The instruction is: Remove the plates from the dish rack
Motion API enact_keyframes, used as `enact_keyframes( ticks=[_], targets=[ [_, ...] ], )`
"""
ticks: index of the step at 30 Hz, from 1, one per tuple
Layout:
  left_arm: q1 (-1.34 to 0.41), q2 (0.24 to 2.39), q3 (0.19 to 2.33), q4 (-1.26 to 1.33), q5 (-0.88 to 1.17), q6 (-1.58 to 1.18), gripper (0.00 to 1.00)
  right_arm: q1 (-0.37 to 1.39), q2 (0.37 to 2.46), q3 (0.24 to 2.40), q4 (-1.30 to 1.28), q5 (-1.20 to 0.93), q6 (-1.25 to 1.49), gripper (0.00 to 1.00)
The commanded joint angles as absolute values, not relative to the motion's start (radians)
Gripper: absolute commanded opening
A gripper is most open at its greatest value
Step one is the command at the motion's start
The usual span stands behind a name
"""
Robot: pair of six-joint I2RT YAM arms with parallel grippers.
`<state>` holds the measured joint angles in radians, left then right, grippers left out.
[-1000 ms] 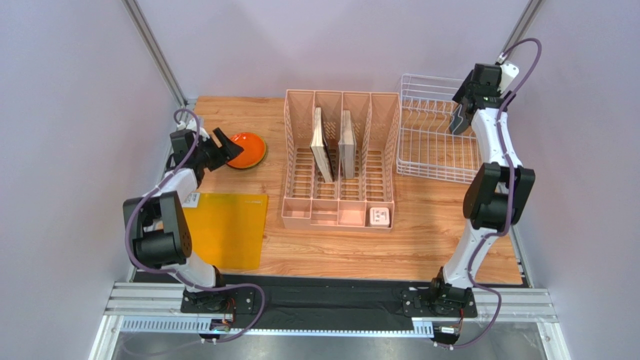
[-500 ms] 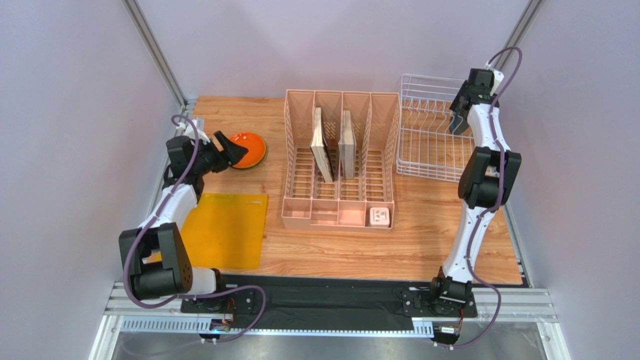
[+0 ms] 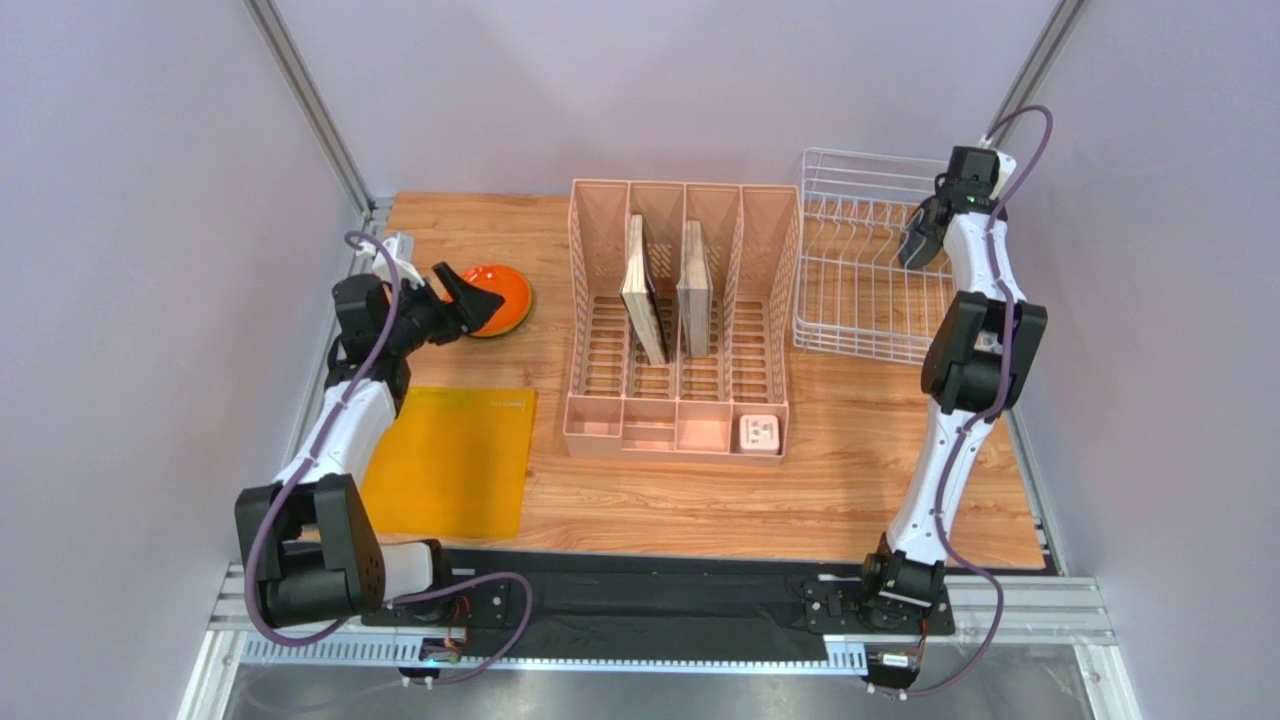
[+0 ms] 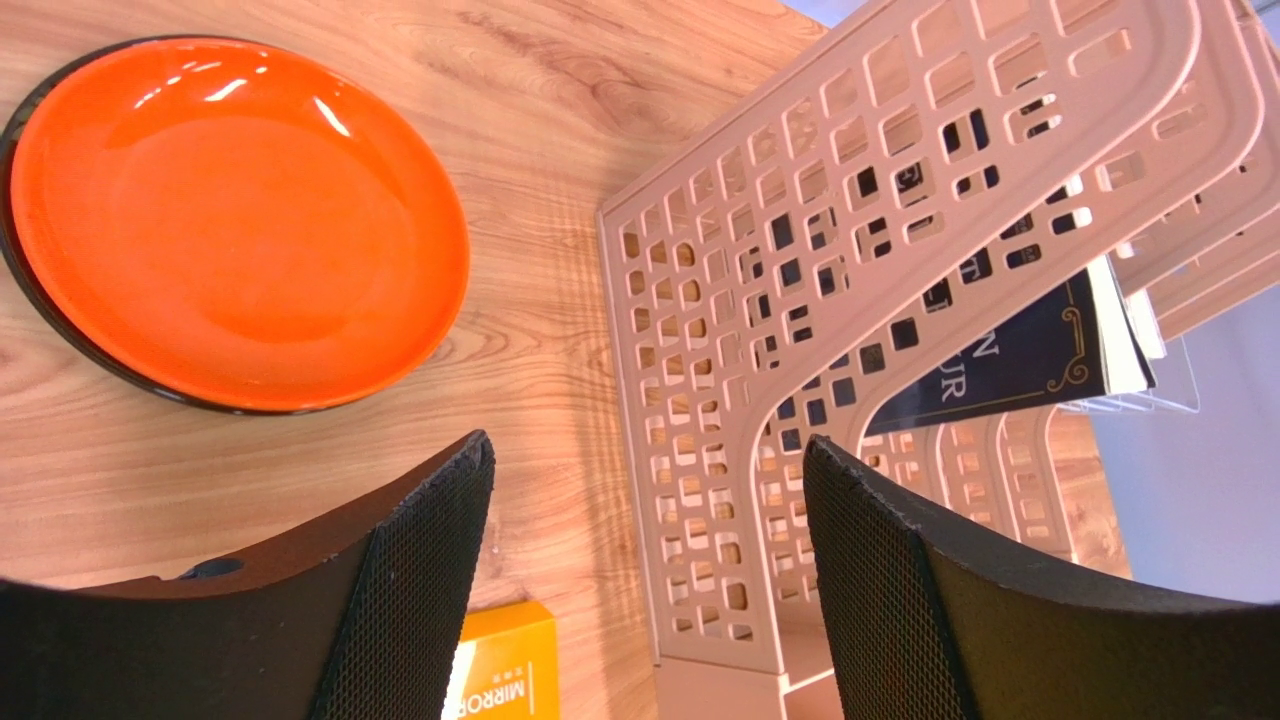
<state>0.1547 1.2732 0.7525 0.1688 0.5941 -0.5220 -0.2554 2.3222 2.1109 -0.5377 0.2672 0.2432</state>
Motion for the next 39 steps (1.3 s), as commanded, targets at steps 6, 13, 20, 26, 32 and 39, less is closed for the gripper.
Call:
enact_keyframes(
  ticks=[6,13,20,26,32,39],
  targets=[
    [0.152,1.232,0.739,0.199,0.601,-0.526,0.8,-0.265,2.372,2.2,-0.525,0.186,0.192,0.08],
    [0.152,1.252,0.729,0.222,0.601,-0.535,0.8,-0.236,2.327,2.184,-0.519,0.265,0.16,0.0],
    [0.152,1.253,0.719,0.226,0.588,-0.535,0.8,-0.134,2.14,1.987,-0.315,0.561,0.022,0.0],
    [0.152,1.253,0.71,0.232,0.591,-0.538,0.8,-0.115,2.028,1.911,-0.262,0.635,0.012,0.0],
    [0.152,1.25,0.701,0.253,0.603,-0.554,0.8,-0.114,1.944,1.847,-0.285,0.658,0.015,0.0],
    [0.149,1.214,0.698,0.279,0.641,-0.577,0.81,-0.083,1.69,1.675,-0.366,0.631,0.123,0.0]
  ],
)
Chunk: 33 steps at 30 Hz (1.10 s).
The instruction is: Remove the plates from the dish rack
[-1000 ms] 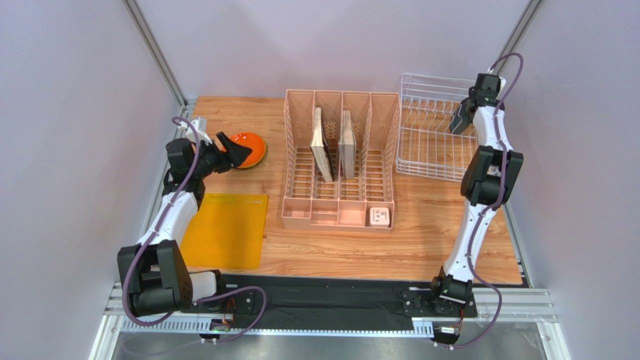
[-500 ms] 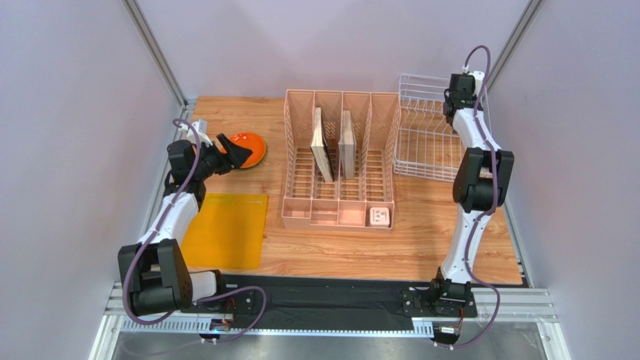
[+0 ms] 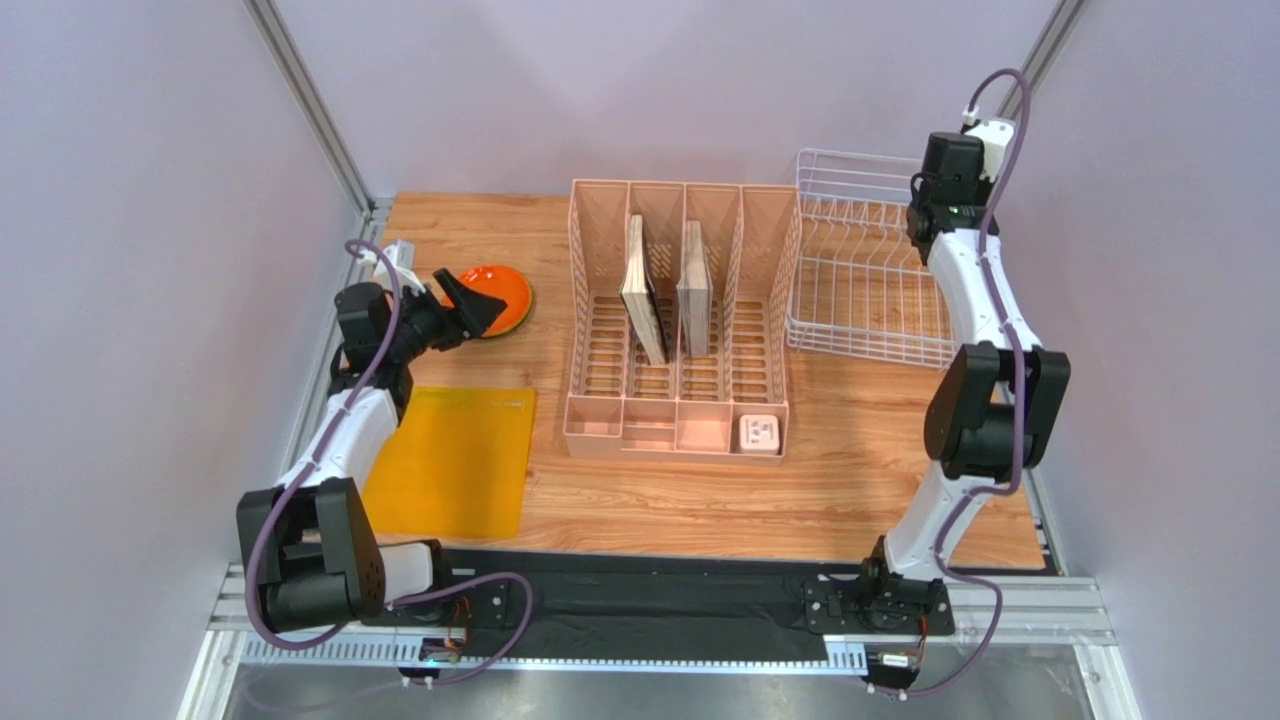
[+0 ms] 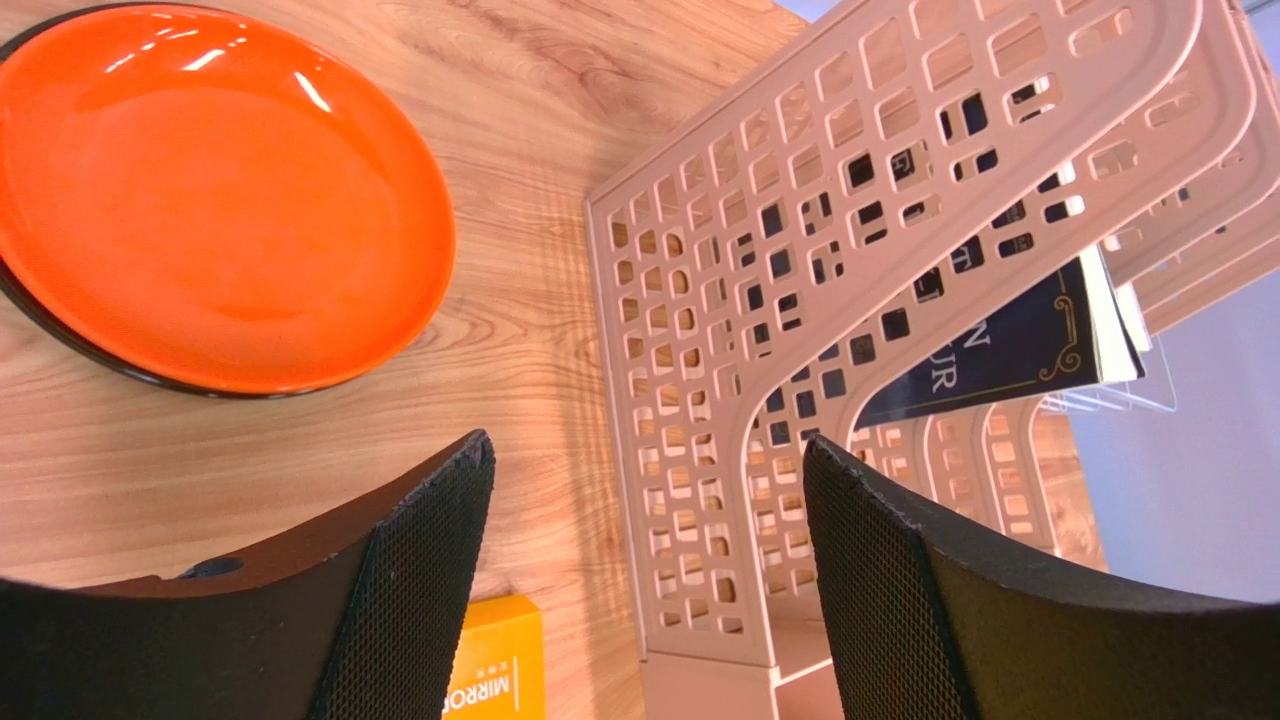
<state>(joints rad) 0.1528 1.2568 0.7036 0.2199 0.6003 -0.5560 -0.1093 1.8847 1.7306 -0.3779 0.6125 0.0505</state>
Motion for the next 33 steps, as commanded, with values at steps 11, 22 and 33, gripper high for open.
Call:
enact_keyframes(
  ticks=[11,22,33],
  targets=[
    [0.114,1.063,0.666,0.298,0.756,-0.623,0.9,0.199,1.119,1.353,-0.534,0.459,0.267,0.0],
    [0.005,0.922,0.589,0.366,0.747,-0.702,0.93,0.337,0.77,1.119,-0.643,0.062,0.408,0.0],
    [-0.192,0.934,0.561,0.433,0.632,-0.712,0.93,0.589,0.802,0.959,-0.513,-0.002,0.502,0.0]
  ],
)
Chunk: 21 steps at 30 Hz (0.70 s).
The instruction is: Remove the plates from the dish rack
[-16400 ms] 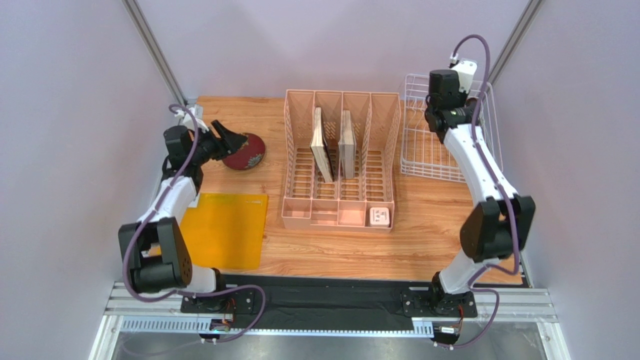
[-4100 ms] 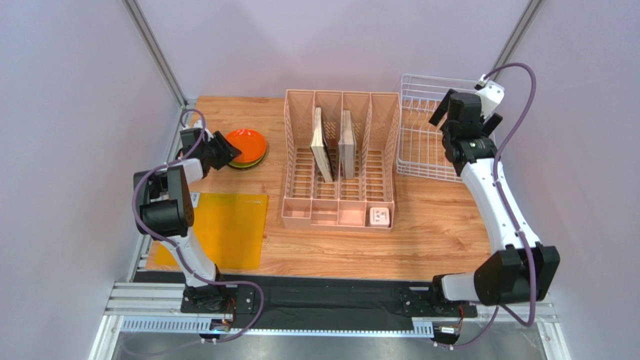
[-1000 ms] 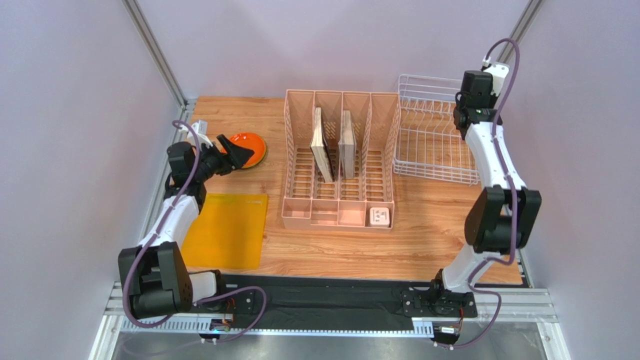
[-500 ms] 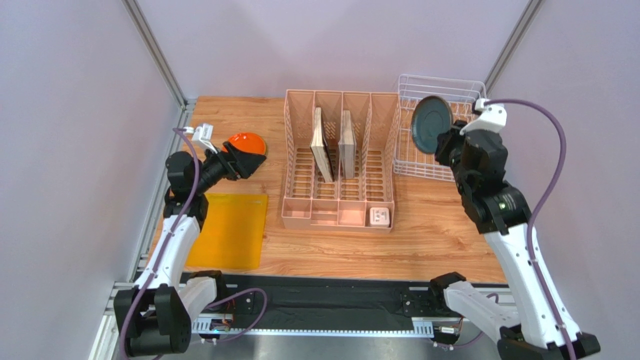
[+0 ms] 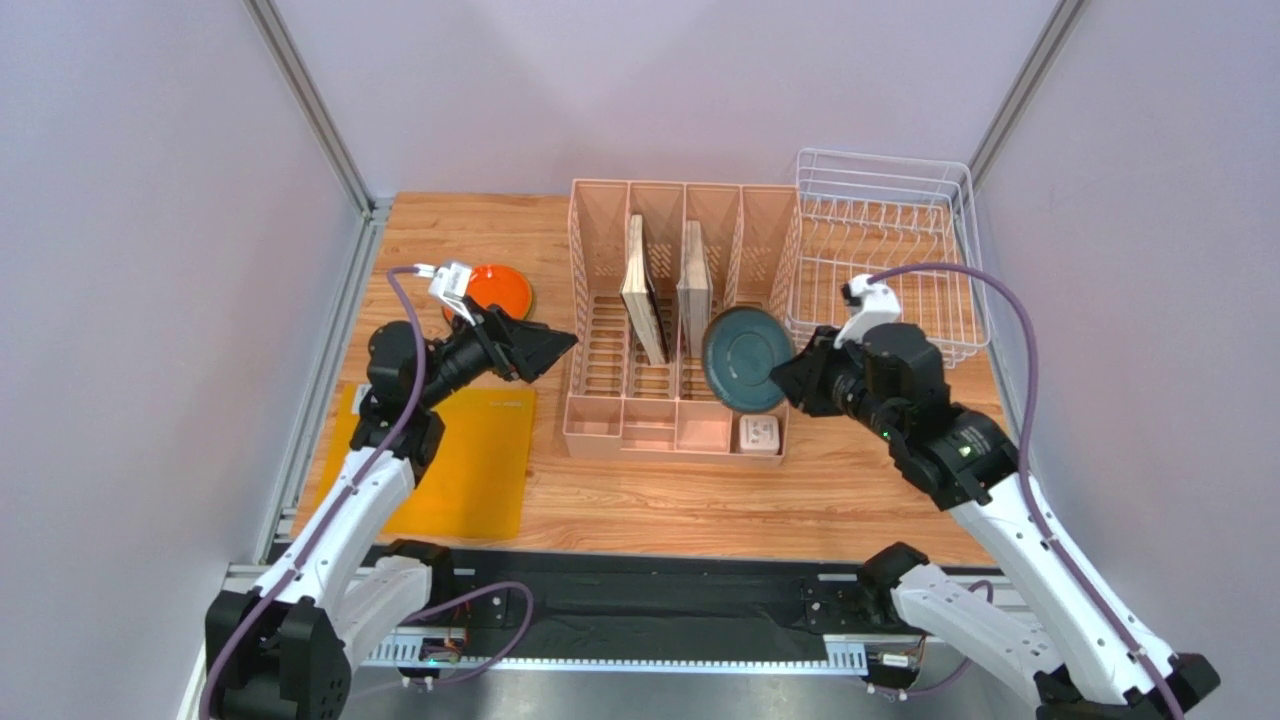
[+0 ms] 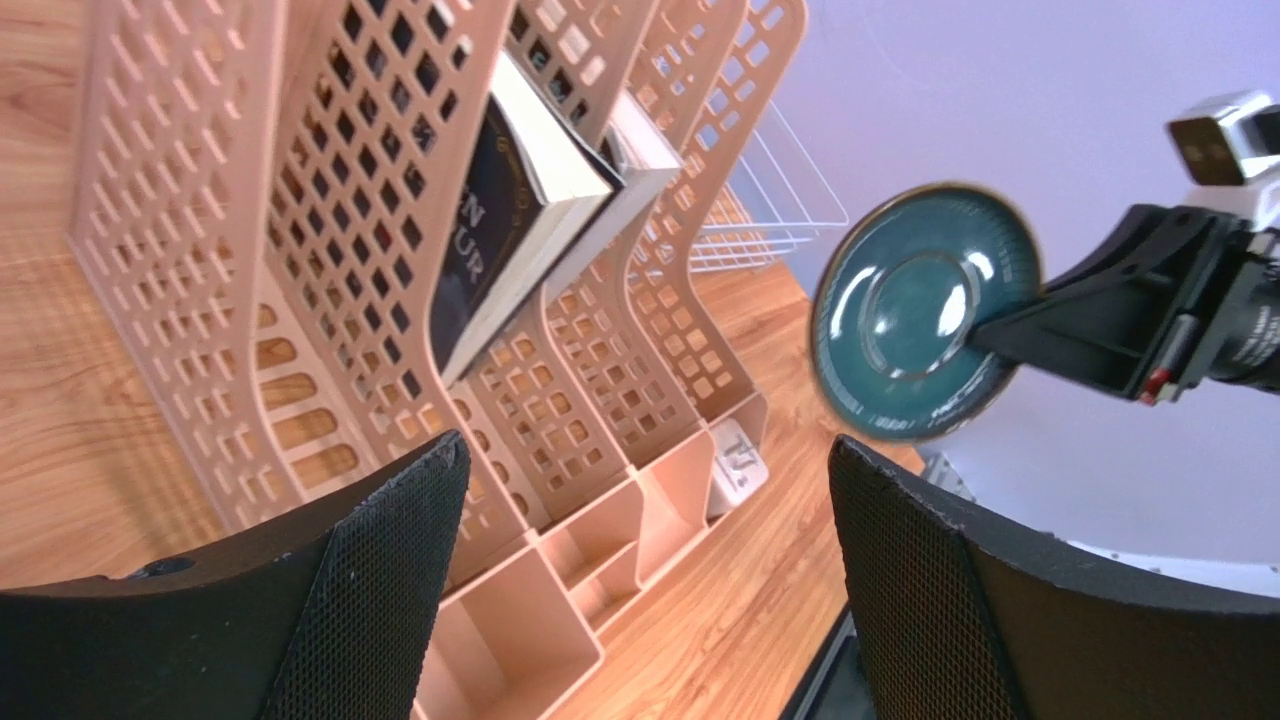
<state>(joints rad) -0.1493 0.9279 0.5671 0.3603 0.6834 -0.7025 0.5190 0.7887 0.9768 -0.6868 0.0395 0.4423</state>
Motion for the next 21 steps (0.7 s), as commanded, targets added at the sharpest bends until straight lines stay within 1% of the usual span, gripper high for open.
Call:
enact_keyframes(
  ticks=[1,8,11,12,16,21],
  targets=[
    [-0.216,0.939,0.56,0.44,0.621,-0.713,0.93,0.624,0.825,0.957,-0.488,-0.002,0.509,0.0],
    [-0.305,1.002,0.549,0.509,0.561,-0.713,0.93,0.767,0.934,0.98,-0.377,0.028,0.52,0.0],
    [-0.333,1.023,0.535,0.541,0.535,-0.716,0.93,0.788,0.979,0.985,-0.319,0.014,0.528,0.0],
    [-0.339,1.028,0.529,0.548,0.528,-0.718,0.93,0.792,0.988,0.985,-0.304,-0.02,0.532,0.0],
    [-0.357,1.048,0.502,0.607,0.537,-0.75,0.92,0.795,1.037,0.988,-0.214,-0.055,0.529,0.0],
    [-0.362,1.078,0.422,0.828,0.56,-0.853,0.91,0.796,1.081,0.991,-0.124,-0.103,0.538,0.0]
  ],
)
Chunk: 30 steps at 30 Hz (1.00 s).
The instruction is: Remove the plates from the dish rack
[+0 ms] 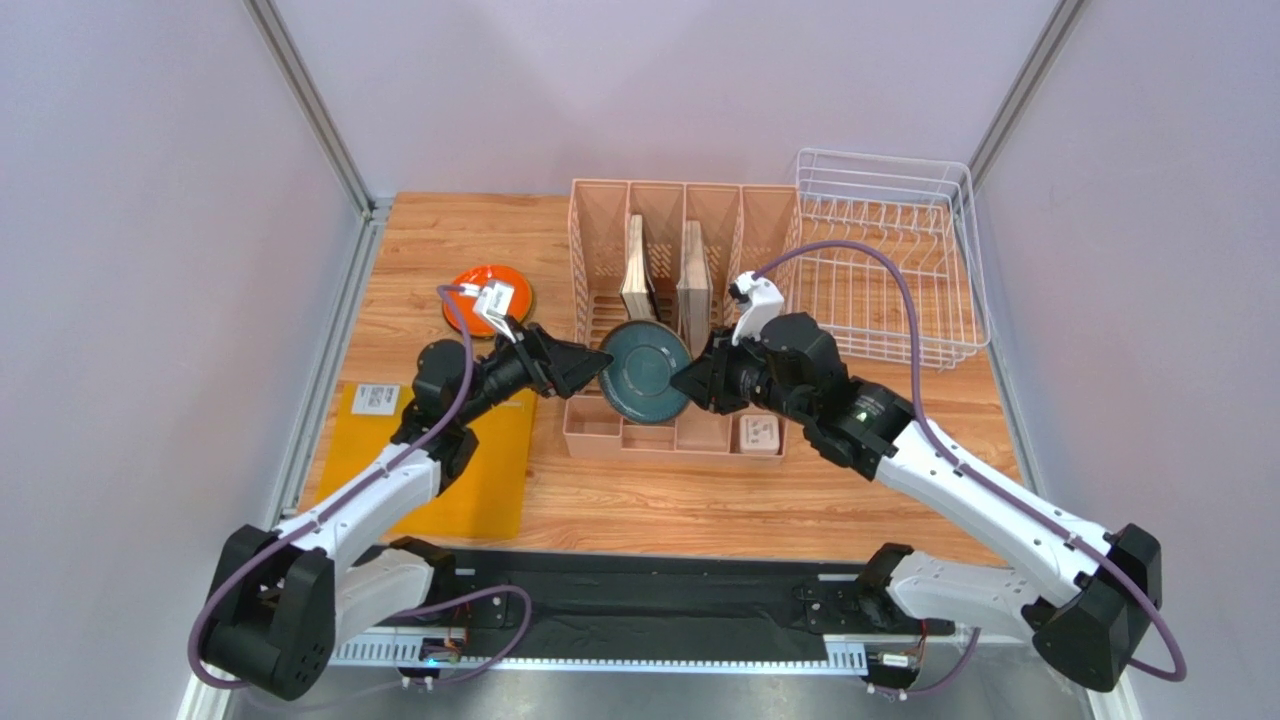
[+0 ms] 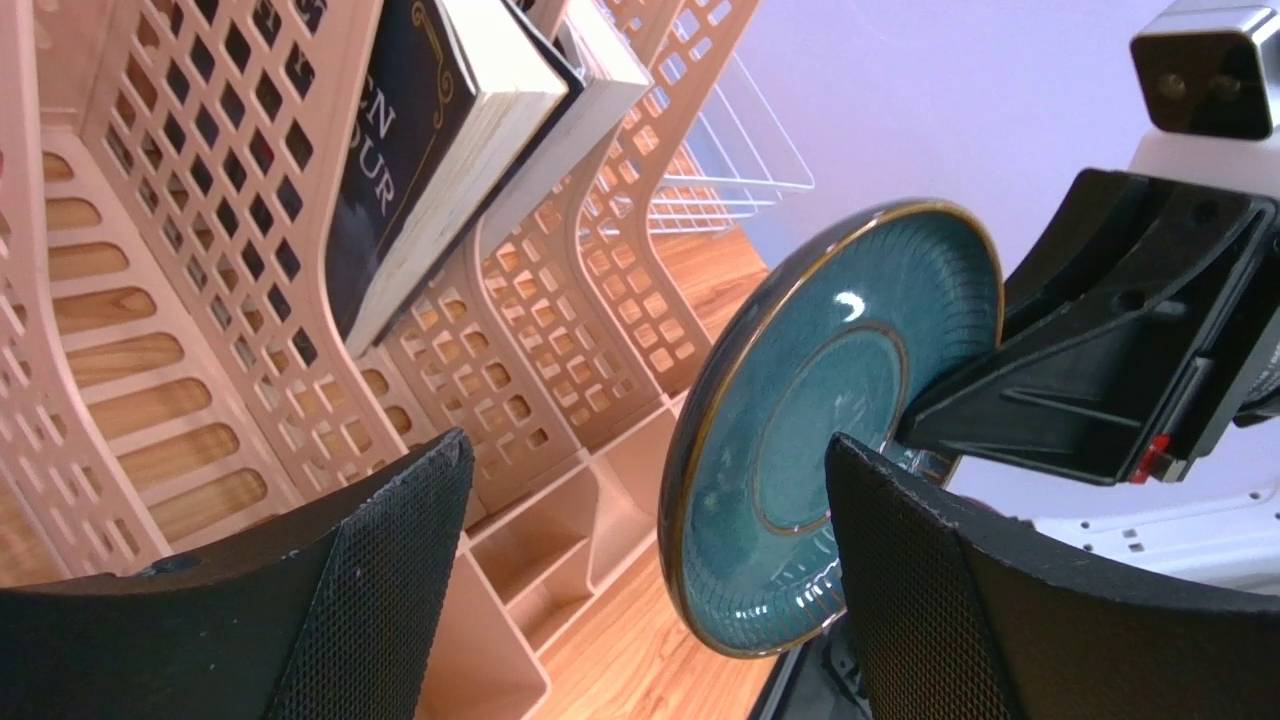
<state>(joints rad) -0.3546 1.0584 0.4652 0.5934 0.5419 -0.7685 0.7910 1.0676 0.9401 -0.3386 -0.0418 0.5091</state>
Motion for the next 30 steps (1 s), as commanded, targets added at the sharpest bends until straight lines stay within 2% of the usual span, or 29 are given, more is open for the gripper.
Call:
enact_keyframes(
  ticks=[1,5,8,9,11,12,15,19,22,23,25,26,30],
  targets=[
    [-0.362,1.095,0.416,0.857,0.567,-0.865,0.91,0.798,1.098,0.991,-0.097,-0.115,0.549,0.0],
    [-0.364,1.149,0.387,1.018,0.61,-0.925,0.85,0.796,1.124,0.983,-0.031,-0.167,0.564,0.0],
    [-0.364,1.183,0.358,1.121,0.614,-0.971,0.69,0.796,1.138,1.0,-0.041,-0.167,0.561,0.0],
    [-0.364,1.189,0.356,1.132,0.617,-0.979,0.51,0.796,1.14,1.002,-0.041,-0.164,0.563,0.0],
    [-0.364,1.203,0.357,1.146,0.623,-0.985,0.36,0.796,1.138,0.997,-0.032,-0.161,0.561,0.0],
    [-0.364,1.204,0.356,1.15,0.624,-0.985,0.23,0.796,1.138,0.996,-0.034,-0.16,0.558,0.0],
    [-0.364,1.209,0.357,1.155,0.63,-0.985,0.0,0.798,1.143,0.999,-0.026,-0.156,0.558,0.0],
    [-0.364,1.201,0.356,1.157,0.64,-0.97,0.0,0.795,1.164,1.012,-0.037,-0.15,0.564,0.0],
    [-0.364,1.172,0.347,1.152,0.623,-0.96,0.0,0.796,1.183,1.031,-0.064,-0.13,0.566,0.26],
    [-0.365,1.164,0.338,1.144,0.608,-0.948,0.0,0.796,1.184,1.034,-0.072,-0.109,0.566,0.46],
    [-0.364,1.117,0.339,1.068,0.591,-0.922,0.0,0.795,1.186,1.037,-0.093,-0.083,0.561,0.57],
    [-0.364,1.097,0.342,1.036,0.571,-0.887,0.0,0.795,1.183,1.037,-0.101,-0.049,0.557,0.7],
    [-0.364,0.988,0.36,0.855,0.505,-0.793,0.0,0.789,1.154,1.035,-0.159,0.055,0.526,0.79]
  ],
)
